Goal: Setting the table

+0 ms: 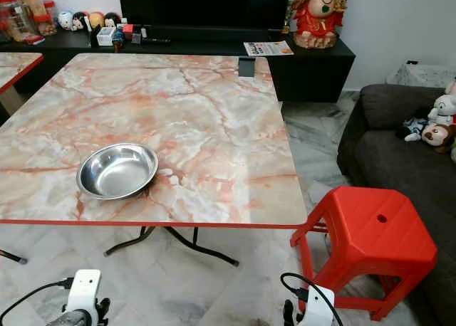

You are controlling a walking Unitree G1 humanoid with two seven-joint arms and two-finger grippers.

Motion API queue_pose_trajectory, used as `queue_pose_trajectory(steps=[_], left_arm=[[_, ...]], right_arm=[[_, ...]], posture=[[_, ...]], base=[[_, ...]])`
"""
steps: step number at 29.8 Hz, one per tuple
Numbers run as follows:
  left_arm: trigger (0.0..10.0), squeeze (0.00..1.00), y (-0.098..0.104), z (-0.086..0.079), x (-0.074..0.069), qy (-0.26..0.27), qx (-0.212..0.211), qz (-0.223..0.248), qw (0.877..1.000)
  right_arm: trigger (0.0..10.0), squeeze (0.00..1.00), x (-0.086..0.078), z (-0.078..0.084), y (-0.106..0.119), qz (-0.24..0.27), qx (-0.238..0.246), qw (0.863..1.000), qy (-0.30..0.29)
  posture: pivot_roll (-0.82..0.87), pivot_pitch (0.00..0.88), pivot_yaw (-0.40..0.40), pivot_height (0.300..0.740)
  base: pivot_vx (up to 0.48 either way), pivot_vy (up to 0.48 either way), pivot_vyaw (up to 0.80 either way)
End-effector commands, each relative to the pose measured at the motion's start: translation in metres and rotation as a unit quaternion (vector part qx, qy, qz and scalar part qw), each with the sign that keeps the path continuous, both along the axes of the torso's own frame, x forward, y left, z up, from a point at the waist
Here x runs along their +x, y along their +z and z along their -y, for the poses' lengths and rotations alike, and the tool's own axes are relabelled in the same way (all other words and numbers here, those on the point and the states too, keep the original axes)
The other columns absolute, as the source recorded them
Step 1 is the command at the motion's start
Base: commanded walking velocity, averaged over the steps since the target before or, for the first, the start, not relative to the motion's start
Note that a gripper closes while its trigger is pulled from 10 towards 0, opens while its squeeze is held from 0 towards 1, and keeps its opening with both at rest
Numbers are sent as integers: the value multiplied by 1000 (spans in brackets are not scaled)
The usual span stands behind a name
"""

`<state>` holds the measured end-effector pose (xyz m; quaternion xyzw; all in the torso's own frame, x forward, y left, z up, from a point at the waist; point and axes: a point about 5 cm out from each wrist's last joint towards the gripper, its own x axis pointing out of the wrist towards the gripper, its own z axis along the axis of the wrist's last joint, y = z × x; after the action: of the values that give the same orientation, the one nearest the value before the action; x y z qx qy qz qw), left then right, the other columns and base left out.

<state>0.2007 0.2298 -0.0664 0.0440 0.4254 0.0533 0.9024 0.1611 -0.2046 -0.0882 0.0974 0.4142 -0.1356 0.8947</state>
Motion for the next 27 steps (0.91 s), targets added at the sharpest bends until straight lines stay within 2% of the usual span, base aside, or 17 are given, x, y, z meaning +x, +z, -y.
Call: queue_pose_trajectory(steps=[1,5,10,18,24,27], left_arm=[[10000,0,-5,8,-5,-2,-11,-20,1000],[10000,0,-9,18,-7,-14,-17,-28,999],[10000,0,-9,22,-7,-24,-17,-31,999],[10000,0,-12,31,-8,-8,-36,-36,999],[10000,0,-12,33,-8,-8,-39,-37,998],[10000,0,-15,28,-14,5,-38,-45,998]], right_arm=[[10000,0,-2,4,0,-3,-3,1000,-9],[10000,0,-2,8,1,-2,-8,1000,-12],[10000,0,-1,9,1,-1,-10,1000,-14],[10000,0,1,5,1,0,-4,1000,-16],[10000,0,1,3,1,3,4,1000,-16],[10000,0,-2,5,0,-2,-3,1000,-17]], posture=[[-65,0,1,740],[-74,0,3,740],[-79,0,7,740],[-71,0,7,740],[-70,0,5,740],[-67,0,6,740]], base=[[0,0,0],[0,0,0],[0,0,0],[0,0,0],[0,0,0],[0,354,0]])
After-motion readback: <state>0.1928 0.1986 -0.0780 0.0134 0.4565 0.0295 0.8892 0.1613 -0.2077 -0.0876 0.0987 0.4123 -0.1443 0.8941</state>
